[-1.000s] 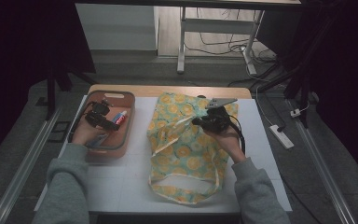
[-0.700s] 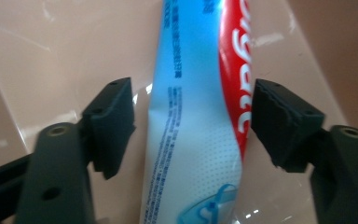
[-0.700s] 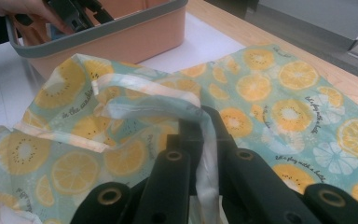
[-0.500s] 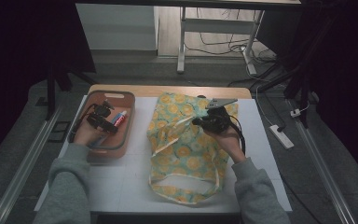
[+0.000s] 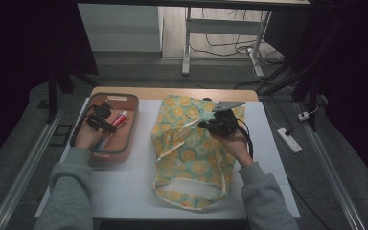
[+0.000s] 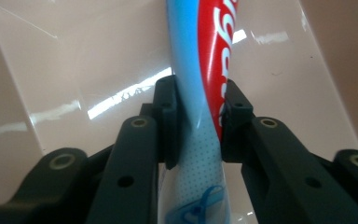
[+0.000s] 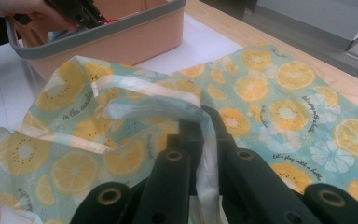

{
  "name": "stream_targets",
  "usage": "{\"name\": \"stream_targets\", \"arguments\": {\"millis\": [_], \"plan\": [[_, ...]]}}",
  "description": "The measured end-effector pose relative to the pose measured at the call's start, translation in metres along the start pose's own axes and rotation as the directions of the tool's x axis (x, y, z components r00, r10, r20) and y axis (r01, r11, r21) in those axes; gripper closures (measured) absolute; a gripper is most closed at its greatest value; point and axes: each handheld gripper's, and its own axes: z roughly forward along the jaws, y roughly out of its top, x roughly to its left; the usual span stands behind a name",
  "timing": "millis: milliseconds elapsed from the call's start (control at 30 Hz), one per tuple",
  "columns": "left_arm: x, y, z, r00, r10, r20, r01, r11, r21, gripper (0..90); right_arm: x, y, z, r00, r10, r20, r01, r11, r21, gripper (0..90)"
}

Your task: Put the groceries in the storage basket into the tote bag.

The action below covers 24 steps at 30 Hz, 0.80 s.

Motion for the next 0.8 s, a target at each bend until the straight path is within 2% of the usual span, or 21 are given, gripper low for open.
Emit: {"name": "stream_targets", "arguments": {"millis": [300,400,467,533,667,800], "plan": [[0.001,-0.001,-0.005,0.9998,0.004,-0.017,-0.005,0.9995,-0.03,75.4,-0.001,0.0,-0.001,1.0,0.002,0.004,-0.002,1.0,-0.003,89.3],[0.0,-0.001,-0.012,1.0,0.005,-0.002,-0.005,0.997,-0.078,75.5,-0.002,-0.001,-0.002,1.0,0.009,0.003,-0.009,1.0,-0.006,89.3],[0.0,-0.002,-0.02,0.9999,0.005,0.016,-0.003,0.9914,-0.131,75.6,-0.002,-0.001,-0.002,0.9999,0.011,-0.001,-0.011,1.0,-0.01,89.3],[-0.003,-0.002,-0.03,0.9998,0.011,0.017,-0.008,0.9846,-0.175,75.7,-0.002,0.0,-0.002,1.0,0.01,-0.002,-0.01,1.0,-0.013,89.3],[-0.006,-0.003,-0.047,0.9984,0.023,0.051,-0.009,0.9654,-0.26,75.7,0.0,0.001,-0.003,1.0,0.004,-0.001,-0.004,1.0,-0.011,89.3],[-0.007,-0.006,-0.062,0.9969,0.027,0.074,-0.002,0.948,-0.318,75.7,0.0,0.001,-0.004,1.0,0.001,-0.002,-0.001,1.0,-0.014,89.3]]}}
